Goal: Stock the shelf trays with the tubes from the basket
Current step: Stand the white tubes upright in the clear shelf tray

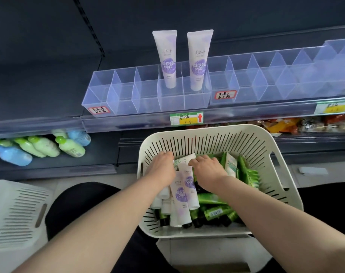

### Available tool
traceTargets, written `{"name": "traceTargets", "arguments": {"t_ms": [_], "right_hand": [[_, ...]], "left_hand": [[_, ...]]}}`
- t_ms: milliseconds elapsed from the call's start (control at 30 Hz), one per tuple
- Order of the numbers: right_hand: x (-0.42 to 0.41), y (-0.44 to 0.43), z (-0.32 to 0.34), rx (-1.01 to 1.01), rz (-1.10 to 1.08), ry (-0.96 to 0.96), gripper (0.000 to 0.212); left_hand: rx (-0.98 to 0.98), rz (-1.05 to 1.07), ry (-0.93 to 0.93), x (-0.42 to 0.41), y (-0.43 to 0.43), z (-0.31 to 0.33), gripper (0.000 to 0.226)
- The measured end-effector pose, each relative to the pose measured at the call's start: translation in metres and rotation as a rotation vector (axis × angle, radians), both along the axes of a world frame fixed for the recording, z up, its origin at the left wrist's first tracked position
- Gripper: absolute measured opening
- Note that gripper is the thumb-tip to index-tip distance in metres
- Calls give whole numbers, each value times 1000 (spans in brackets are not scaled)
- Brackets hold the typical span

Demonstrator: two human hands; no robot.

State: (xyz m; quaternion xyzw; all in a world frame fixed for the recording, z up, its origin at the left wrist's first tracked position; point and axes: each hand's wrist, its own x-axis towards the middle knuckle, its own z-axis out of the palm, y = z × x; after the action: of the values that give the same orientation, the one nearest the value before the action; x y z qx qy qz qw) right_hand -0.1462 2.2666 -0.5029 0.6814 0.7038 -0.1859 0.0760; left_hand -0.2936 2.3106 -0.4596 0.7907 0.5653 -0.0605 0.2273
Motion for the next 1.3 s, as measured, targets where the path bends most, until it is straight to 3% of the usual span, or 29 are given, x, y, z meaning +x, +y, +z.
{"name": "traceTargets", "arguments": {"t_ms": [233, 433, 600, 1067, 1200, 1300], "right_hand": [[-6, 20, -16, -139, 70, 3, 63], [-4, 27, -20, -164, 50, 28, 57], [1, 24, -23, -216, 70, 41, 65], [3, 21, -21, -293, 106, 113, 64], [4, 23, -10, -264, 79, 123, 80], [10, 18, 3, -205, 12, 248, 63]], "left_hand": [[-29, 11, -5, -5, 4, -4, 31], [-38, 10, -4, -6, 7, -3, 33], [-31, 14, 10, -2, 8, 2, 30], [-18, 34, 17, 1, 5, 7, 32], [-19, 35, 17, -1, 5, 3, 30], [-35, 40, 2, -2, 7, -1, 30]]}}
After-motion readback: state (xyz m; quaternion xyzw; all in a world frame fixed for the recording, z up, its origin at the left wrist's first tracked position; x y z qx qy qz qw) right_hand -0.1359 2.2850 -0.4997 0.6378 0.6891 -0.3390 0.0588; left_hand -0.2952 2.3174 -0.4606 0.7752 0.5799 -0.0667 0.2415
